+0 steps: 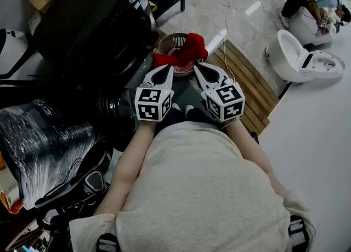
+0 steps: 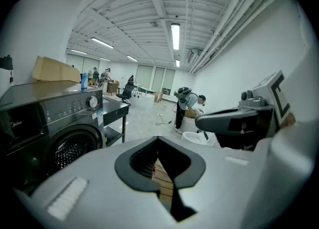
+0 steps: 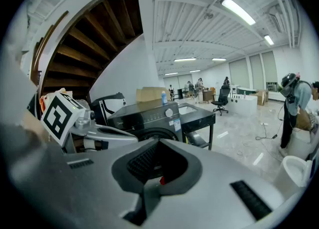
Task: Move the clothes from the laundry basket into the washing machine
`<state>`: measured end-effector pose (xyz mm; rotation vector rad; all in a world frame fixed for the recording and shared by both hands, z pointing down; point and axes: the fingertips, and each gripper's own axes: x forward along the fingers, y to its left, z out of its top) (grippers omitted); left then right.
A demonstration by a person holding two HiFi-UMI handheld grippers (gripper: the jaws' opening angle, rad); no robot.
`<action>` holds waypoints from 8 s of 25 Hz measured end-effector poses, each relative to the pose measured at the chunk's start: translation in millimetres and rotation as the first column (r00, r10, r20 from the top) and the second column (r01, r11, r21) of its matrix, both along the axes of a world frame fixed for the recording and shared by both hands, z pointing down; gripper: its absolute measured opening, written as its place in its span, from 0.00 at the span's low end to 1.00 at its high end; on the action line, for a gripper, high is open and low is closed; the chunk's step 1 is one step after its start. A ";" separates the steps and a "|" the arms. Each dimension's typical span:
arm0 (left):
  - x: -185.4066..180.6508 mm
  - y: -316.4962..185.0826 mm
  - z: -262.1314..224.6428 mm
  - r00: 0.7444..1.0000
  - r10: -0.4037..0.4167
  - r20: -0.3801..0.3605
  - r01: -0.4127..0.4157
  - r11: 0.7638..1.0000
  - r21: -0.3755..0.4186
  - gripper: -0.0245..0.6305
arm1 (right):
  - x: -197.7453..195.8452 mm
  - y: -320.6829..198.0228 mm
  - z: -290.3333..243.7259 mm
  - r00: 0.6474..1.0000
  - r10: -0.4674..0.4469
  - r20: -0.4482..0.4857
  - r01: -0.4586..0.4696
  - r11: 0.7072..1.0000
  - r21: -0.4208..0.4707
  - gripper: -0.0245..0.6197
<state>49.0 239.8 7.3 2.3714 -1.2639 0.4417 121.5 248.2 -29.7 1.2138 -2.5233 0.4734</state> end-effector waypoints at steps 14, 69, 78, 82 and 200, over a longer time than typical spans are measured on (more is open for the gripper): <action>-10.1 -1.7 9.3 1.000 -0.022 -0.006 0.022 0.999 -0.023 0.05 | -6.1 1.9 8.3 0.998 0.006 -0.070 -0.007 1.000 -0.012 0.05; 27.9 -158.1 460.1 0.991 0.133 0.021 -0.106 0.866 -0.489 0.05 | 98.0 -257.0 551.4 0.780 -0.047 -0.624 -0.206 0.923 -0.326 0.43; 36.9 -164.0 463.4 0.981 0.191 -0.002 -0.171 0.871 -0.460 0.07 | 120.3 -258.2 521.2 0.800 0.094 -0.592 -0.300 0.918 -0.258 0.09; 47.7 -172.0 445.6 0.972 0.233 -0.022 -0.220 0.879 -0.423 0.33 | 96.4 -244.5 469.4 0.870 0.140 -0.473 -0.277 0.932 -0.234 0.07; -32.0 -237.4 377.8 0.996 0.090 -0.016 -0.092 0.983 -0.158 0.56 | -123.7 -240.9 343.7 0.894 -0.341 0.290 0.436 0.807 -0.398 0.07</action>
